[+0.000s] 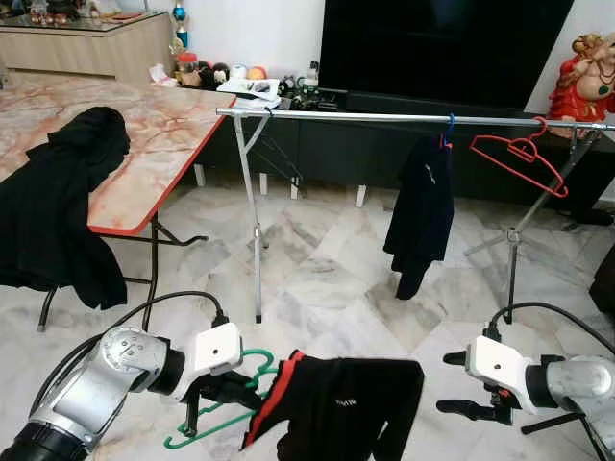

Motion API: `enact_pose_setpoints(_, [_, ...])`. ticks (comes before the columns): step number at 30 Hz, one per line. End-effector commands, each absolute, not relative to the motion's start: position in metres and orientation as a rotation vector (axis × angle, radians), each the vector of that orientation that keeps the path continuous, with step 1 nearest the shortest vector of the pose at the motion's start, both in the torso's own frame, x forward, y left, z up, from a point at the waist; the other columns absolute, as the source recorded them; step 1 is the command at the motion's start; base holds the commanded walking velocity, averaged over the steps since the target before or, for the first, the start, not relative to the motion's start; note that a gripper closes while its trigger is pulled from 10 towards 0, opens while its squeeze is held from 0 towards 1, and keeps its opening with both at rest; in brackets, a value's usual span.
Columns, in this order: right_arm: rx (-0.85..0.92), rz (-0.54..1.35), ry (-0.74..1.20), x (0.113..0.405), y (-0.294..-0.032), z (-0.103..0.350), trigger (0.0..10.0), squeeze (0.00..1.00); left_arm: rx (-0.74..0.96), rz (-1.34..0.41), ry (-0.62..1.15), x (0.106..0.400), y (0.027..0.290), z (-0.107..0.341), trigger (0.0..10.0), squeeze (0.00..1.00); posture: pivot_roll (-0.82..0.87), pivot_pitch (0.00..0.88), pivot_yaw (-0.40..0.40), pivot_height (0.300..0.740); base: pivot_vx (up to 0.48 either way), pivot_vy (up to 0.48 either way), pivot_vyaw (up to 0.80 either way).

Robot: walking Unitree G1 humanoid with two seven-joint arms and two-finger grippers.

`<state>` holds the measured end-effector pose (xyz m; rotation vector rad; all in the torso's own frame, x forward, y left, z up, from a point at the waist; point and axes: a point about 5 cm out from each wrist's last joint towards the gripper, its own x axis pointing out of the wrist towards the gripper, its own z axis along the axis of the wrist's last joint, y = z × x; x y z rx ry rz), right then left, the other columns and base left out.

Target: Hang hanger

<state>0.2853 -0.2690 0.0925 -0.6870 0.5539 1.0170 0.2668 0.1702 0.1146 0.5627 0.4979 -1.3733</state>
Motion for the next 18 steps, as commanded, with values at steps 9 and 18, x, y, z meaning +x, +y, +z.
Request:
enact_pose_setpoints(9, [-0.589,1.103,0.589,0.276,-0.267,0.082,10.0,0.00,0.586,-1.471,0.436,0.267,0.154,0.126,0.0,0.00,-0.03,0.000,-0.052,0.740,0.000,0.000,0.00])
enact_pose_setpoints(18, [-0.577,1.177,0.668,0.265,-0.274,0.078,10.0,0.00,0.602,-1.478,0.437,0.270,0.149,0.124,0.0,0.00,-0.04,0.000,-0.046,0.740,0.000,0.000,0.00])
